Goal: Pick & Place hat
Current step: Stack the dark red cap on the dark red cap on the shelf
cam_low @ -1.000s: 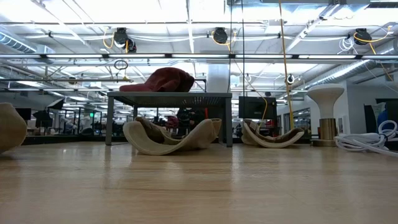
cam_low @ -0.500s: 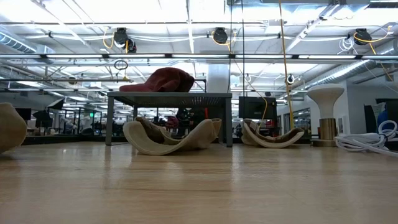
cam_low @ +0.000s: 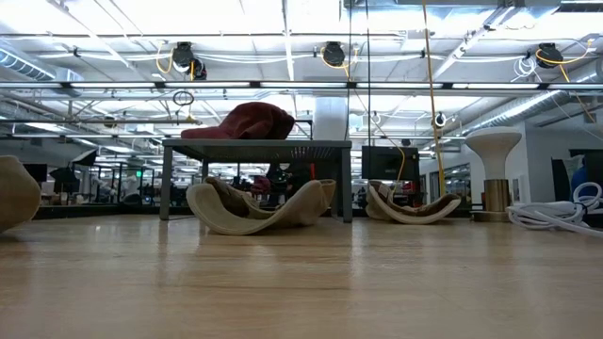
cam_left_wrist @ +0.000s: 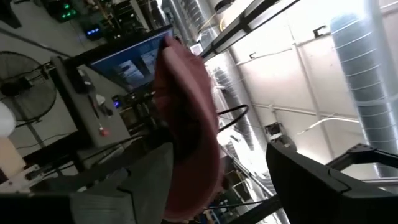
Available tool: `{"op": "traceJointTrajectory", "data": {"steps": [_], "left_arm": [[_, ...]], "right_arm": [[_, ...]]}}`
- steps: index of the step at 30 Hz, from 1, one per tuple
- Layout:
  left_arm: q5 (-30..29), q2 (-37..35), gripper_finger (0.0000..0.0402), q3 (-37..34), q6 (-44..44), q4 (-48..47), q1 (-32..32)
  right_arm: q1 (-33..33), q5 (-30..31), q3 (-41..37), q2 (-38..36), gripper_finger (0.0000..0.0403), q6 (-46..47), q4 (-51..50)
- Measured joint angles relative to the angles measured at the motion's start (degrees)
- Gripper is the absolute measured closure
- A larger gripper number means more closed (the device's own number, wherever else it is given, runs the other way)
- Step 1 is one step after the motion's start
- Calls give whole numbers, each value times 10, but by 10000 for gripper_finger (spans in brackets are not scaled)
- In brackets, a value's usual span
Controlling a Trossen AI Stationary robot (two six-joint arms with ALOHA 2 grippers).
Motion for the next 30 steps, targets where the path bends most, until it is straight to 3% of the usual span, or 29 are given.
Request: {"op": "traceJointTrajectory", "data": {"steps": [18, 23, 30], "left_arm": [[-5, 0, 190, 0, -2, -73, -9], [-5, 0, 242, 0, -16, -88, -9], [-4, 0, 353, 0, -14, -101, -9]], "right_arm": [[1, 0, 0, 54, 395, -4, 3], [1, -1, 0, 54, 395, -4, 4], [1, -4, 0, 54, 375, 1, 0]]}}
